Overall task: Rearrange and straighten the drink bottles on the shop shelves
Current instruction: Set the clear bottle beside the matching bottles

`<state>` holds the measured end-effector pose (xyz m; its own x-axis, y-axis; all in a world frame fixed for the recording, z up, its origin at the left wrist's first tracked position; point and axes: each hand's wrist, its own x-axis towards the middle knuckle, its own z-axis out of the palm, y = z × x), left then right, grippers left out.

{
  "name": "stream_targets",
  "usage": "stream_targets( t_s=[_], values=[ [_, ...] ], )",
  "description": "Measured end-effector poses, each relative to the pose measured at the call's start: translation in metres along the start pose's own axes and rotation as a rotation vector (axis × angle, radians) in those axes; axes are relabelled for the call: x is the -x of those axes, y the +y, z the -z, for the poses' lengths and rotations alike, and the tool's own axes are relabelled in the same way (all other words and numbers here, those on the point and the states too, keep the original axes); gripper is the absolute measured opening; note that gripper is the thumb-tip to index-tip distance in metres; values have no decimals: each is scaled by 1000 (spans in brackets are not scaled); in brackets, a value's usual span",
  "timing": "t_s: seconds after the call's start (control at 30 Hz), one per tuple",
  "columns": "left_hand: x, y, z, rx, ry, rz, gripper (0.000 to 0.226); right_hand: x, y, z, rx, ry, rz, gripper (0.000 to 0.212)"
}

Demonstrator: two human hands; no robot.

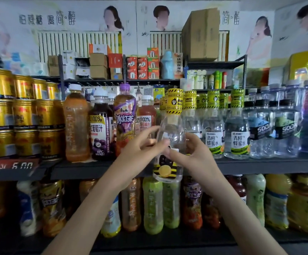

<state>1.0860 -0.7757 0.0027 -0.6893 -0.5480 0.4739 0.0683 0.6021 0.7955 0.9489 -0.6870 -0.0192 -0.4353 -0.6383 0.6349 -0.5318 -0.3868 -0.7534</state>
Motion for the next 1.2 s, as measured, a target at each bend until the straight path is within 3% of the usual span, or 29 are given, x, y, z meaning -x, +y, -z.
stream_targets(
  t_s=[0.07,0.13,0.2,0.23,0.37,0.47,0.53,0.63,0.7,0.77,0.83,0.97,1.07,1.2],
  values=[
    [-1,-8,-1,59,-30,11,60,-3,6,2,-52,-22,-35,47],
    [-3,-14,-2,85,-31,-24,52,-3,13,2,-115,-30,-65,75],
    [-4,-15,-6,57,-17,-80,42,-1,16,5,-155,-40,-68,85],
    [-5,-15,-9,45,-1,-103,42,1,16,8,-165,-52,-66,84],
    [-14,-12,-26,102,43,-98,55,8,15,22,-219,-62,-18,36],
    [-24,-8,-43,209,-76,17,77,12,15,36,-266,-3,-13,35],
    [-28,-3,-57,80,-124,-23,93,16,16,49,-240,34,-20,35],
    [-32,7,-74,-87,-91,-122,83,24,18,73,-221,34,-56,16],
    [-33,12,-84,-130,-64,-180,71,27,19,89,-185,-11,-68,30],
    [-35,15,-96,-133,-26,-234,80,28,18,99,-184,0,-110,45],
    [-35,19,-106,-130,44,-269,83,29,17,104,-201,42,-120,47],
    [-35,26,-121,-181,84,-300,57,30,19,114,-214,157,-130,49],
    [-36,27,-126,-213,60,-288,91,29,20,118,-205,182,-138,50],
    [-37,25,-126,-260,57,-282,97,26,21,116,-212,184,-137,61]
  ],
)
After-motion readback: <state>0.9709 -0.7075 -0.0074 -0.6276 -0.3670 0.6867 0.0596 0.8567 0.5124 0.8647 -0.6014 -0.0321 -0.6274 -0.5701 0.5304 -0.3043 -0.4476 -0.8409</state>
